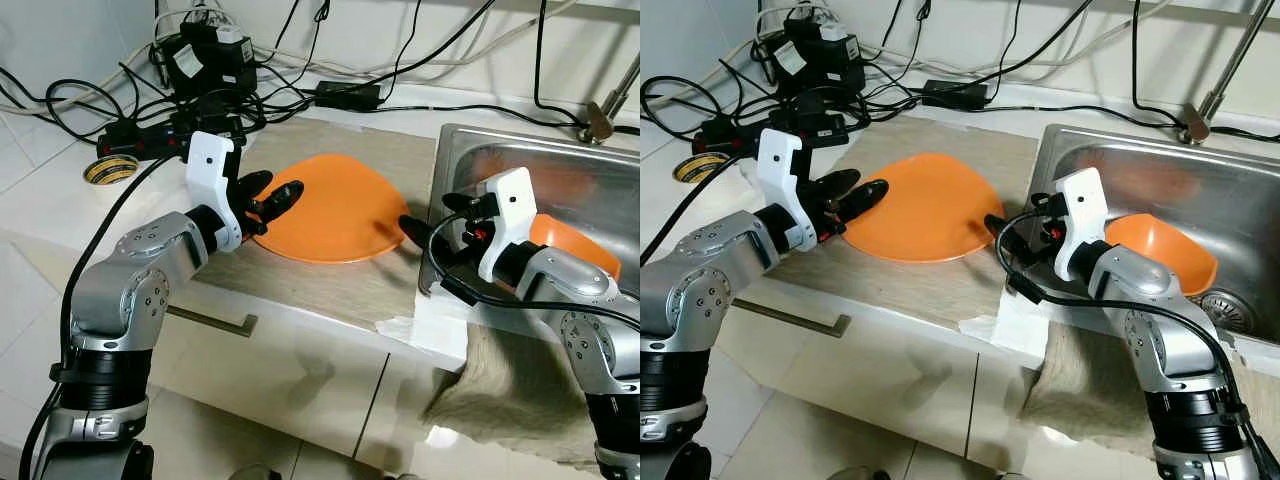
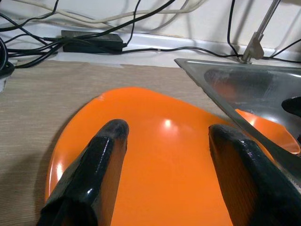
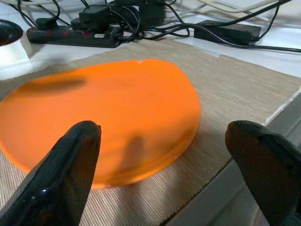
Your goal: Kitchen organization
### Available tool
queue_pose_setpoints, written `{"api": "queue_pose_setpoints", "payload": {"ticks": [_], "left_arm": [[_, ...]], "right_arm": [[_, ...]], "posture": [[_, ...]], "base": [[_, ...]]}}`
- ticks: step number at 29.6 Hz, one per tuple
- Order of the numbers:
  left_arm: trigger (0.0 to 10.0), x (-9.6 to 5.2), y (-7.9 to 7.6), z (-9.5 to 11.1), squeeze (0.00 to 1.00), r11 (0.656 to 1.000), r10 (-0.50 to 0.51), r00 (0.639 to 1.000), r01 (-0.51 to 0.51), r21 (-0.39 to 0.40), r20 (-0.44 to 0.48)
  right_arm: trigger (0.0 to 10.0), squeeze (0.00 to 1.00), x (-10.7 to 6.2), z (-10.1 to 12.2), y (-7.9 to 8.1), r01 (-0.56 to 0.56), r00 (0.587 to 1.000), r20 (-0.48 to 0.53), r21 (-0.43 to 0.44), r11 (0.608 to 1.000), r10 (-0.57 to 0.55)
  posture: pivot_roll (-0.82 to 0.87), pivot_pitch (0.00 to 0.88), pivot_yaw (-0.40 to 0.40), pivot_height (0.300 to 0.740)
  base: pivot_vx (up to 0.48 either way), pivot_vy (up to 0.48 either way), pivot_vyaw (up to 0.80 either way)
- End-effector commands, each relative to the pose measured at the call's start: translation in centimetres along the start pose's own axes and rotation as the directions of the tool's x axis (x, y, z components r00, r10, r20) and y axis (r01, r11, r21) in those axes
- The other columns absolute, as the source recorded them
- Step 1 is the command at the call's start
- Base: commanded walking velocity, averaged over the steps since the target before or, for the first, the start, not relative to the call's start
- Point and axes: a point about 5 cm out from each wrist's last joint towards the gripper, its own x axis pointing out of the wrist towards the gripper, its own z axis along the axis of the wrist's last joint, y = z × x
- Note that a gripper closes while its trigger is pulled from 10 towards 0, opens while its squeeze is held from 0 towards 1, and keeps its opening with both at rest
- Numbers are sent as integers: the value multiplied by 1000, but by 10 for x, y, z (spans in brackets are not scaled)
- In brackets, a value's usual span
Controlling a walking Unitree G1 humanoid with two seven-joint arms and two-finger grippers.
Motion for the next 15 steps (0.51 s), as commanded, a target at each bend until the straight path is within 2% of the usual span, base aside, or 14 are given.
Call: {"api": "queue_pose_setpoints", "payload": {"ticks": [1,5,10,13,15], "left_arm": [[10000,-1,-1,2,0,1000,4,1000,-4,13,-1],[10000,0,-1,2,0,1000,7,1000,-7,16,4],[10000,0,-1,1,0,1000,0,1000,0,-25,11],[10000,0,3,-3,0,993,67,997,-63,-97,39],[10000,0,3,-4,0,992,77,996,-73,-105,42]], "right_arm": [[10000,0,4,3,2,-15,1000,15,-16,1000,16],[10000,0,7,3,2,-26,1000,11,-27,999,26],[10000,0,8,2,0,-15,1000,19,-11,1000,15],[10000,0,7,0,-8,86,994,57,49,995,-88],[10000,0,6,0,-11,115,990,69,70,991,-120]], "posture": [[-20,0,7,740],[-15,0,4,740],[-10,0,3,740],[-3,0,5,740],[-3,0,5,740]], "base": [[0,0,0],[0,0,0],[0,0,0],[0,0,0],[0,0,0]]}}
